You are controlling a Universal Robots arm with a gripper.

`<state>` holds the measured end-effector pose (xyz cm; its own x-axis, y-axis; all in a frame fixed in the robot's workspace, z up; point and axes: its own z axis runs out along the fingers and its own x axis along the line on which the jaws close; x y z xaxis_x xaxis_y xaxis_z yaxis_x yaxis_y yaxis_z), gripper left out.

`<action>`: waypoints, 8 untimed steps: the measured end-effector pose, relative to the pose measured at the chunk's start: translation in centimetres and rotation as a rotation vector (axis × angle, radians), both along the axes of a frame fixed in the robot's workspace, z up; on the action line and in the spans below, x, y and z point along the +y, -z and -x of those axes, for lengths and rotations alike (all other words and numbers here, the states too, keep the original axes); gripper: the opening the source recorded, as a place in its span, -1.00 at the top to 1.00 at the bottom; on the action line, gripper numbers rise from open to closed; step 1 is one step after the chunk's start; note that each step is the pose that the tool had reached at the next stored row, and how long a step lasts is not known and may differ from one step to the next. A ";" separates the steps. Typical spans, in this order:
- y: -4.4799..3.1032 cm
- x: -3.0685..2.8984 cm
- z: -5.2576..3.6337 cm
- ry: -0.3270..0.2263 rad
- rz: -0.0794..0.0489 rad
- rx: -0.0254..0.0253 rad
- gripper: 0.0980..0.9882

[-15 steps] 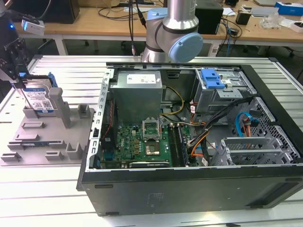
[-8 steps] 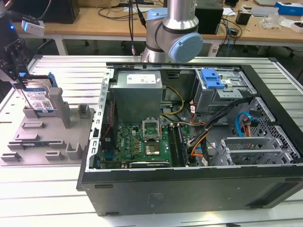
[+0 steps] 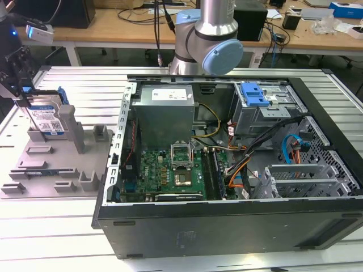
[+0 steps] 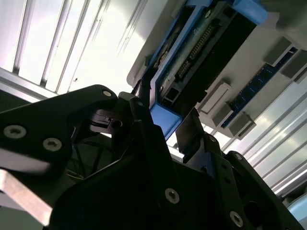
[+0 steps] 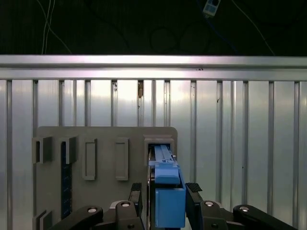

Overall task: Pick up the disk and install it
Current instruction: 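Pick up the disk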

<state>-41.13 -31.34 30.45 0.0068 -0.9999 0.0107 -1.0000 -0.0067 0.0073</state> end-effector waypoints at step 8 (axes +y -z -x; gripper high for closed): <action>0.08 0.30 0.00 0.000 0.000 0.0000 0.14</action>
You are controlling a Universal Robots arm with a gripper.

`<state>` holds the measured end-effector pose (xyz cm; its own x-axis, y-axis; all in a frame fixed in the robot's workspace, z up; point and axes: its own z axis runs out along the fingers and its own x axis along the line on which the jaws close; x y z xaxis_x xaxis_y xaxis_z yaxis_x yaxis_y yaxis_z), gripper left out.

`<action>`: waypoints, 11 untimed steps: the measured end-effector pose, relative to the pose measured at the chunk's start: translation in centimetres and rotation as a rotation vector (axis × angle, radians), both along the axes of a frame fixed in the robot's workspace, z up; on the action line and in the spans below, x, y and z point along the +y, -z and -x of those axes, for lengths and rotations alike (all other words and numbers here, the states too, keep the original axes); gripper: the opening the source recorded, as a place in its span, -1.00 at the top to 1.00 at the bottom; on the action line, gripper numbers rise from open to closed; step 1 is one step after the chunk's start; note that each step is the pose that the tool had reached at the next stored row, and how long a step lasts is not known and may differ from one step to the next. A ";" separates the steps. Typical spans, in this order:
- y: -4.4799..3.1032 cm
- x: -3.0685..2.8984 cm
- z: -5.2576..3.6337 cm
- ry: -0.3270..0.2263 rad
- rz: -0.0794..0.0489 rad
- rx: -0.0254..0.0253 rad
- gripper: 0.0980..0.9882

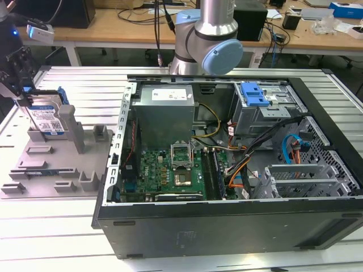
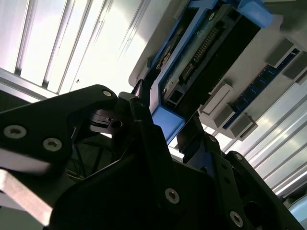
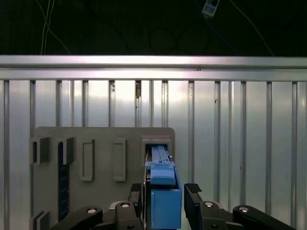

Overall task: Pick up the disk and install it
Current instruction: 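Pick up the disk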

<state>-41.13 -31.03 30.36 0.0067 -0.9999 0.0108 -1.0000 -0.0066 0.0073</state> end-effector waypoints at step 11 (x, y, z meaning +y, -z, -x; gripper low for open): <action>0.47 0.01 0.04 0.000 0.000 0.0000 0.14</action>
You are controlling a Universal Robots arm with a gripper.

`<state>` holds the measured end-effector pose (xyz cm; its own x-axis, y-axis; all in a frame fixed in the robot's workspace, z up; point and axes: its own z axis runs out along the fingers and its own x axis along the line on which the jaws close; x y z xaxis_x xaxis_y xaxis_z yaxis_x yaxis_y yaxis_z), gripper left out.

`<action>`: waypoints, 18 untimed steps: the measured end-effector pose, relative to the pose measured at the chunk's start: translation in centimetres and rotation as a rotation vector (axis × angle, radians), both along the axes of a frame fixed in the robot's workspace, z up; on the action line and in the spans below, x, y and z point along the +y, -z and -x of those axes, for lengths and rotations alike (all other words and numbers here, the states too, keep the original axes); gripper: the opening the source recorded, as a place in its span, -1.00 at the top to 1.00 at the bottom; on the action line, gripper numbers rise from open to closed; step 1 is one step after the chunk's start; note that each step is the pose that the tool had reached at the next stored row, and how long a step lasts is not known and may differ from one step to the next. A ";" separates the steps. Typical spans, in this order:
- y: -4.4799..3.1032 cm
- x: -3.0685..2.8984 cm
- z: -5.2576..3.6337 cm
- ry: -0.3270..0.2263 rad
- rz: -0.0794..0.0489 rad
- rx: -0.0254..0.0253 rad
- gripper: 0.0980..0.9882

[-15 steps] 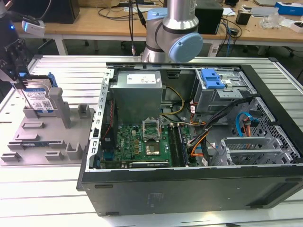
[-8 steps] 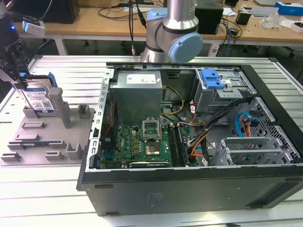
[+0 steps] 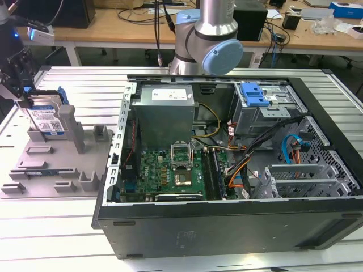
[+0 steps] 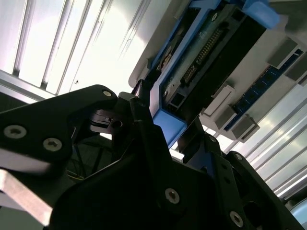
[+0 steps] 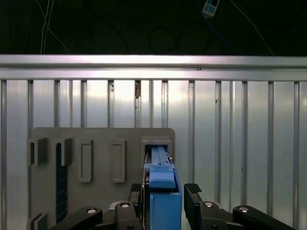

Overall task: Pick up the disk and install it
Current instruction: 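Pick up the disk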

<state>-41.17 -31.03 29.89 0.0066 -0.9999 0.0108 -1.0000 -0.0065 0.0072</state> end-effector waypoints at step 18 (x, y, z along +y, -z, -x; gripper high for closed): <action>0.04 -0.03 0.00 0.000 0.000 0.0000 0.34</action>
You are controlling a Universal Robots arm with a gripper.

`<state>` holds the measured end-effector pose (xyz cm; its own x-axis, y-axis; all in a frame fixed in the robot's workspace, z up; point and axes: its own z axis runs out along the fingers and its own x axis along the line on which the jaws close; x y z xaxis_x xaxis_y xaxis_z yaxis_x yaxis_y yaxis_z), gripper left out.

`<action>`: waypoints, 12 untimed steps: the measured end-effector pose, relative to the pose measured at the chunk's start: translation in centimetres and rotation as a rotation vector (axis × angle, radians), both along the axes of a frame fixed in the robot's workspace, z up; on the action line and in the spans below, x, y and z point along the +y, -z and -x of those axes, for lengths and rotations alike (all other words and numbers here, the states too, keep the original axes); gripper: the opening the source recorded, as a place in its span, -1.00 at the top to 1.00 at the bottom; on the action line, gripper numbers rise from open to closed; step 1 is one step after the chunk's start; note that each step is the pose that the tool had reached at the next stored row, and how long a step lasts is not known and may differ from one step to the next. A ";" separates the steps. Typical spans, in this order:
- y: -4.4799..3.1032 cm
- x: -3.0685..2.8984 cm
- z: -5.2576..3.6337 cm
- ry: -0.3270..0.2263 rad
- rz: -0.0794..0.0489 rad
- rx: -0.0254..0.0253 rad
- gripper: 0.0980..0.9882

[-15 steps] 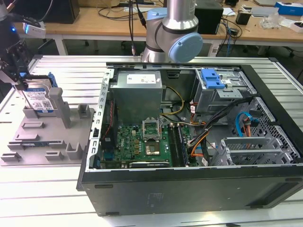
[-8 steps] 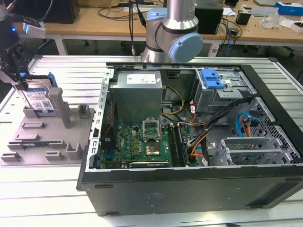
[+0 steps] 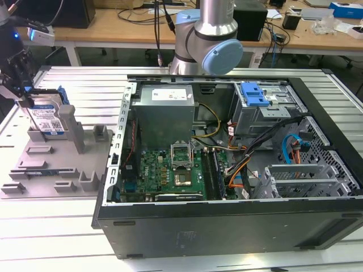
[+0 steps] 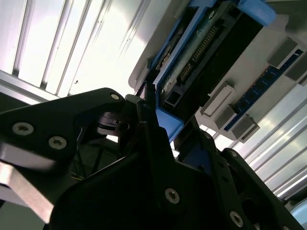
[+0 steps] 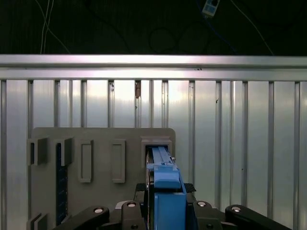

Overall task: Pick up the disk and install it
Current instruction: 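Pick up the disk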

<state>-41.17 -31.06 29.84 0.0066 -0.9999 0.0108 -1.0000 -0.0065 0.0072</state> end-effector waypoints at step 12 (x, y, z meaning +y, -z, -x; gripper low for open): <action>0.02 -0.02 0.00 0.000 0.000 0.0000 0.39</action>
<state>-41.17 -31.08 29.83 0.0066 -0.9999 0.0108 -1.0000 -0.0065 0.0072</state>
